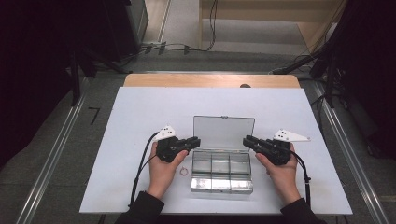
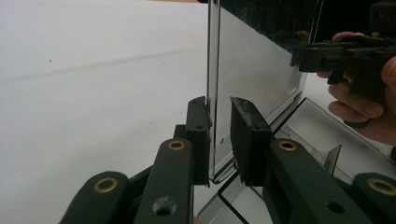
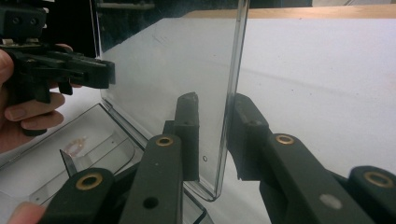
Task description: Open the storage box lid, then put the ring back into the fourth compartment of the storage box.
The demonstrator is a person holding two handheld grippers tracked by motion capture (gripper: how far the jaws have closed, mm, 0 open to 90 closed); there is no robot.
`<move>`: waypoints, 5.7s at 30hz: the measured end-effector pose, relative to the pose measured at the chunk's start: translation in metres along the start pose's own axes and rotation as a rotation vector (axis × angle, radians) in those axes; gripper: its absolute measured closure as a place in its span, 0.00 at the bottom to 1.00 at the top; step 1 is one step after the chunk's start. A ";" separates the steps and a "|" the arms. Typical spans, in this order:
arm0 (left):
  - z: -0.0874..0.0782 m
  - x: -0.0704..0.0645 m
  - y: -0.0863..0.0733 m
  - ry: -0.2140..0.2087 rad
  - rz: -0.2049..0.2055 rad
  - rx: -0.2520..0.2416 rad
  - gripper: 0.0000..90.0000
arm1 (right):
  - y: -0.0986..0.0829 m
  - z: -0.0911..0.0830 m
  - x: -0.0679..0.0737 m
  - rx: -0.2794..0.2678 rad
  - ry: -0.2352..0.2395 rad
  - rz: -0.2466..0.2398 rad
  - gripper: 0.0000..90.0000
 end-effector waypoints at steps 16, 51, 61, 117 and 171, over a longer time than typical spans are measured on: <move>0.006 0.005 -0.005 0.012 -0.049 0.022 0.79 | -0.011 0.009 -0.006 -0.005 0.000 0.048 0.74; 0.012 0.012 -0.013 0.027 -0.110 0.042 0.57 | -0.016 0.019 -0.014 0.083 -0.004 0.146 0.56; 0.010 0.010 -0.012 0.030 -0.088 0.040 0.49 | -0.016 0.016 -0.015 0.085 -0.026 0.157 0.52; -0.057 -0.006 -0.028 0.010 0.042 0.129 0.01 | -0.043 -0.086 -0.009 0.080 -0.074 -0.106 0.01; -0.043 -0.020 -0.048 0.176 0.166 0.346 0.90 | -0.058 -0.102 -0.022 0.118 -0.135 -0.097 0.01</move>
Point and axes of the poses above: each handheld gripper's, and its own axes: z roughly forward along the jaws, y roughly out of its top, x roughly to its left, the point moved 1 cm from there along z, roughly forward along the jaws, and after that the axes turned 4 degrees about -y, right-handed, at the moved point
